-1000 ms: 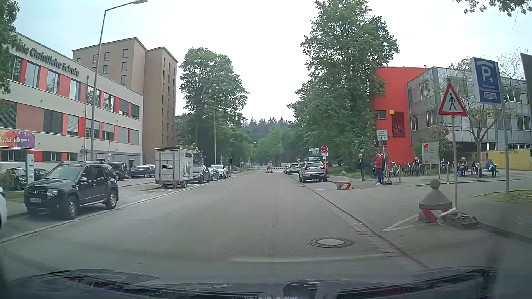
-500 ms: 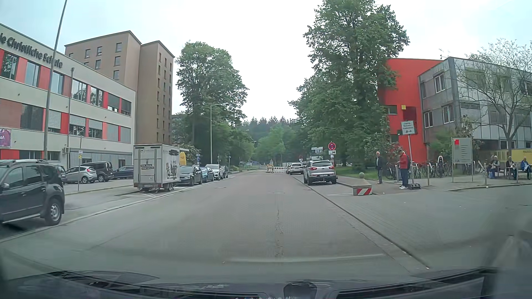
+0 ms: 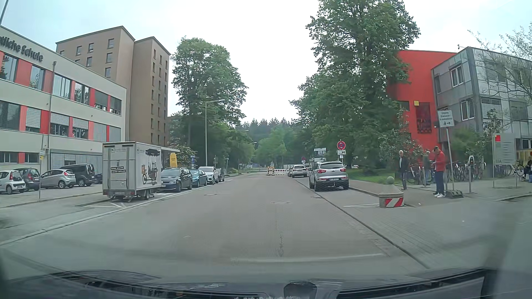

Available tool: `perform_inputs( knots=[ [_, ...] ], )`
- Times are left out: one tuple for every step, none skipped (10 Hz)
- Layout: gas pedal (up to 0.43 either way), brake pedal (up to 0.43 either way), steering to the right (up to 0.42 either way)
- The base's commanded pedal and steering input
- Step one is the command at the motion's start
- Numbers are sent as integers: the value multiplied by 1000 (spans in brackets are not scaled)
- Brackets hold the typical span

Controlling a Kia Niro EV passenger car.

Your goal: Follow the waypoints while adhering to traffic rules and regulations

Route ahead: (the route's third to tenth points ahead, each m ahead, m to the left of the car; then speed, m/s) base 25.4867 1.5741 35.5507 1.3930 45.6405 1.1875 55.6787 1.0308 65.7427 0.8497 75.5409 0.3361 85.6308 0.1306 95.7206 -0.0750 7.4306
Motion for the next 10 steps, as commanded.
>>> perform_inputs(
  knots=[
    [59, 0, 1],
    [59, 0, 2],
    [59, 0, 1],
    [59, 0, 0],
    [59, 0, 0],
    [59, 0, 0],
    [59, 0, 0],
    [59, 0, 0],
    [59, 0, 0],
    [59, 0, 0]
  ],
)
